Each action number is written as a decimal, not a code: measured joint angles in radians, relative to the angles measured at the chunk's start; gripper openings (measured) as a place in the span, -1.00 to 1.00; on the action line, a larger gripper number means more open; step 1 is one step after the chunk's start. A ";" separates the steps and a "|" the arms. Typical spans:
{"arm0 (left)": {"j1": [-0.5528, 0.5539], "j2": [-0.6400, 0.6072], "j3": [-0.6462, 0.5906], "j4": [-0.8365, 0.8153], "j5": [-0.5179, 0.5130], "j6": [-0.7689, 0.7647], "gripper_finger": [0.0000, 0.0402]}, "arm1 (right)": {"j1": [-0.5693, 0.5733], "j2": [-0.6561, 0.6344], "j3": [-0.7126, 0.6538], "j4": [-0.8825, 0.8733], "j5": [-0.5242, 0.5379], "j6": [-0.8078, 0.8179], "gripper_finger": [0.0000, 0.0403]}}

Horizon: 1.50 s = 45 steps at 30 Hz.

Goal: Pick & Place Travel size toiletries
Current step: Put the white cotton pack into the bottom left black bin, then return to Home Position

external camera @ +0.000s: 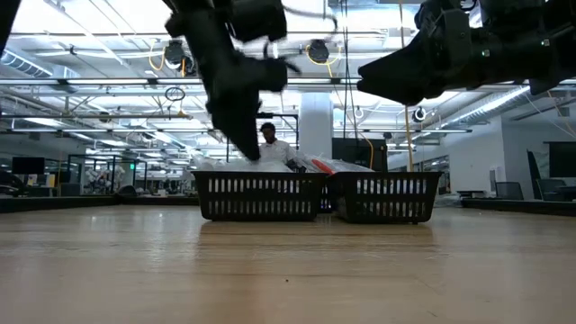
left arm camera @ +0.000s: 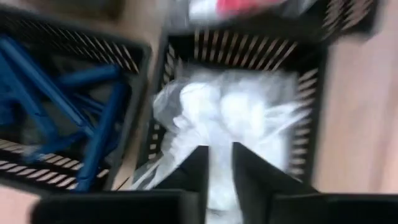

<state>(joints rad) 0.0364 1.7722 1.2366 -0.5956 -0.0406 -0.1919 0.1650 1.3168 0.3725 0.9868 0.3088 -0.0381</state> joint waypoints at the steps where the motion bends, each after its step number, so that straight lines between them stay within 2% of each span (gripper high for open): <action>1: 0.000 -0.024 0.000 0.002 0.000 -0.012 -0.61 | 0.000 0.000 0.000 -0.003 0.000 0.000 0.30; 6: 0.000 -0.153 0.000 0.001 0.050 -0.024 -0.13 | 0.000 0.000 0.000 -0.004 0.000 0.000 0.30; 10: 0.000 -0.278 0.000 0.020 0.060 -0.067 0.17 | 0.000 0.000 0.000 0.003 0.000 0.002 0.30; 14: 0.000 -0.419 0.000 -0.029 0.059 -0.092 0.36 | 0.000 0.000 0.000 0.003 0.000 0.045 0.30; 19: -0.007 -0.550 0.001 -0.060 0.077 -0.087 0.51 | 0.000 0.000 0.000 -0.014 0.001 0.109 0.30; 21: -0.034 -0.600 -0.025 -0.021 0.013 -0.016 0.54 | 0.000 -0.004 0.000 -0.014 0.001 0.092 0.30; 23: -0.073 -0.680 -0.103 0.028 -0.071 0.034 0.57 | 0.000 -0.028 0.000 -0.015 0.002 0.096 0.30; 25: -0.101 -0.776 -0.217 0.170 -0.116 0.060 0.60 | 0.001 -0.067 0.000 -0.025 -0.001 0.132 0.30; 28: -0.127 -0.950 -0.436 0.316 -0.148 0.055 0.63 | 0.001 -0.159 0.000 -0.102 -0.046 0.180 0.30; 31: -0.132 -1.125 -0.639 0.422 -0.149 0.041 0.63 | 0.001 -0.258 0.000 -0.209 -0.105 0.158 0.30; 35: -0.132 -1.339 -0.845 0.516 -0.174 0.009 0.60 | 0.000 -0.370 -0.023 -0.256 -0.100 0.149 0.30; 40: -0.132 -1.579 -0.984 0.502 -0.176 0.007 0.56 | 0.000 -0.490 -0.105 -0.258 -0.096 0.136 0.30; 45: -0.131 -1.753 -1.018 0.403 -0.176 0.025 0.55 | 0.000 -0.591 -0.186 -0.230 -0.095 0.155 0.30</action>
<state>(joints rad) -0.0948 0.0189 0.2189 -0.1922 -0.2163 -0.1665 0.1646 0.7262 0.1863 0.7568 0.2139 0.1168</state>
